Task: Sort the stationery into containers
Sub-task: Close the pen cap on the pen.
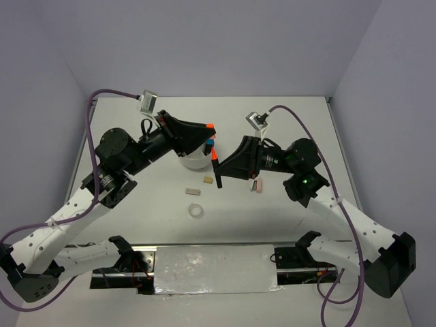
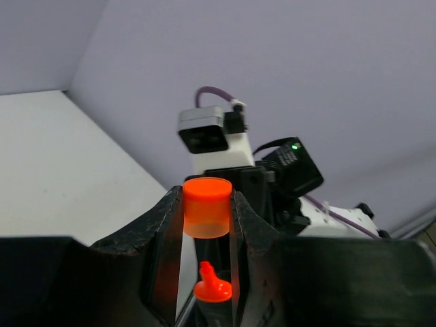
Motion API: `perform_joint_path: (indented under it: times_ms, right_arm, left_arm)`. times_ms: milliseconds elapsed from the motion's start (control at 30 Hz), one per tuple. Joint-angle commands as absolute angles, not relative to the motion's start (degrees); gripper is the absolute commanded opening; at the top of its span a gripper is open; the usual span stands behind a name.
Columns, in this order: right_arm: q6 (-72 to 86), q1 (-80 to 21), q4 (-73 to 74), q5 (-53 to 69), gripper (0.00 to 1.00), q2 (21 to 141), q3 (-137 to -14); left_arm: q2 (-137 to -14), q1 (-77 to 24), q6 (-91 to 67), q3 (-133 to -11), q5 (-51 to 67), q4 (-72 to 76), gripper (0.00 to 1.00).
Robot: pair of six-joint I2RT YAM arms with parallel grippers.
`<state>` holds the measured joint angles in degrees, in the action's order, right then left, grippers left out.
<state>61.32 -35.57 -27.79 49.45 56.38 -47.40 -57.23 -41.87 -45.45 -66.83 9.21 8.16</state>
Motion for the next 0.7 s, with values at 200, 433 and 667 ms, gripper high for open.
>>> perform_joint_path:
  times_ms: [200, 433, 667]
  right_arm:
    - [62.1, -37.2, -33.7, 51.4, 0.00, 57.0, -52.3]
    - [60.4, -37.3, -32.9, 50.0, 0.00, 55.8, -52.2]
    - [59.4, -37.2, -32.1, 49.5, 0.00, 54.8, -51.8]
  left_arm:
    - [-56.3, -41.9, -47.5, -67.0, 19.0, 17.6, 0.05]
    - [-55.1, -41.9, -48.7, -64.0, 19.5, 19.2, 0.05]
    - [-54.7, -41.9, -49.8, -63.8, 20.0, 20.5, 0.06]
